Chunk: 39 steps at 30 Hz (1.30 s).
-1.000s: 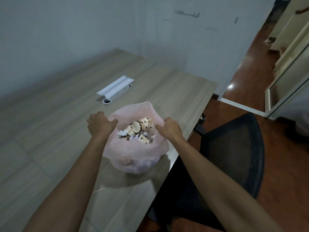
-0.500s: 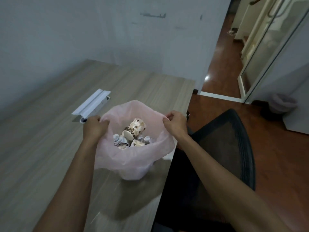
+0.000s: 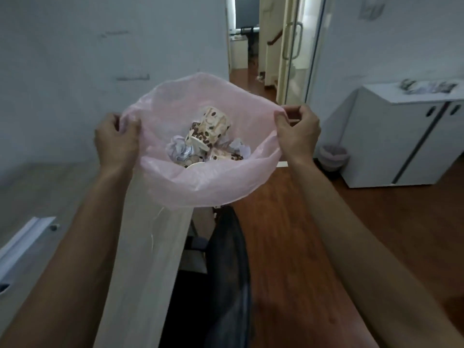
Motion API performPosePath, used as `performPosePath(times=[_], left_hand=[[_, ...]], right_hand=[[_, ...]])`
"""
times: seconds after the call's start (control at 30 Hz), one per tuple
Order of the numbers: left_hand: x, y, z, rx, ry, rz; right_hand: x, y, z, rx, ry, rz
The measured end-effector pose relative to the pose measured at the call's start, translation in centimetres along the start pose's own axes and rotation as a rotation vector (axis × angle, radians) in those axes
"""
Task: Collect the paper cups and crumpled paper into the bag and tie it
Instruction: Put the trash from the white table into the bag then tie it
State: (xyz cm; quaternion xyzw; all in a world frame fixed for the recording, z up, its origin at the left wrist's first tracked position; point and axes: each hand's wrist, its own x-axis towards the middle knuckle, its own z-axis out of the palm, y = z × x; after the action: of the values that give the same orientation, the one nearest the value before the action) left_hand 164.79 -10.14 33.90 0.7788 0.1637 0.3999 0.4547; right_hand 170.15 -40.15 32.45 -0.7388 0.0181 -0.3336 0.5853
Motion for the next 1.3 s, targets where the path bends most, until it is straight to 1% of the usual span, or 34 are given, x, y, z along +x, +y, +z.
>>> performPosePath(times=[0.1, 0.23, 0.4, 0.6, 0.73, 0.83, 0.97, 1.1, 1.3], left_hand=[[-1.0, 5.0, 8.8, -0.058, -0.069, 0.022], [-4.1, 9.5, 20.6, -0.112, -0.195, 0.038], [-9.2, 13.2, 33.8, -0.122, -0.386, 0.002], [-13.5, 16.4, 48.2, -0.141, -0.593, 0.016], [-15.0, 17.7, 58.4, -0.182, -0.715, 0.037], [-15.5, 18.3, 66.6, -0.244, -0.763, 0.002], [-15.9, 19.0, 77.3, -0.214, -0.833, -0.064], [-15.0, 20.4, 87.3, -0.193, -0.874, -0.088], [-13.8, 23.7, 100.7, -0.153, -0.884, -0.041]], right_hand=[[5.9, 2.5, -6.2, -0.040, 0.064, -0.023], [12.5, 7.4, -14.0, -0.125, 0.088, 0.019], [19.1, 13.7, -22.8, -0.238, 0.134, 0.092], [26.0, 21.1, -30.7, -0.336, 0.269, 0.185], [31.4, 26.7, -34.2, -0.419, 0.331, 0.237], [36.3, 31.1, -35.7, -0.430, 0.361, 0.291], [43.7, 36.6, -36.0, -0.448, 0.357, 0.388], [51.0, 42.3, -36.4, -0.438, 0.367, 0.440], [61.2, 49.7, -38.1, -0.407, 0.393, 0.474]])
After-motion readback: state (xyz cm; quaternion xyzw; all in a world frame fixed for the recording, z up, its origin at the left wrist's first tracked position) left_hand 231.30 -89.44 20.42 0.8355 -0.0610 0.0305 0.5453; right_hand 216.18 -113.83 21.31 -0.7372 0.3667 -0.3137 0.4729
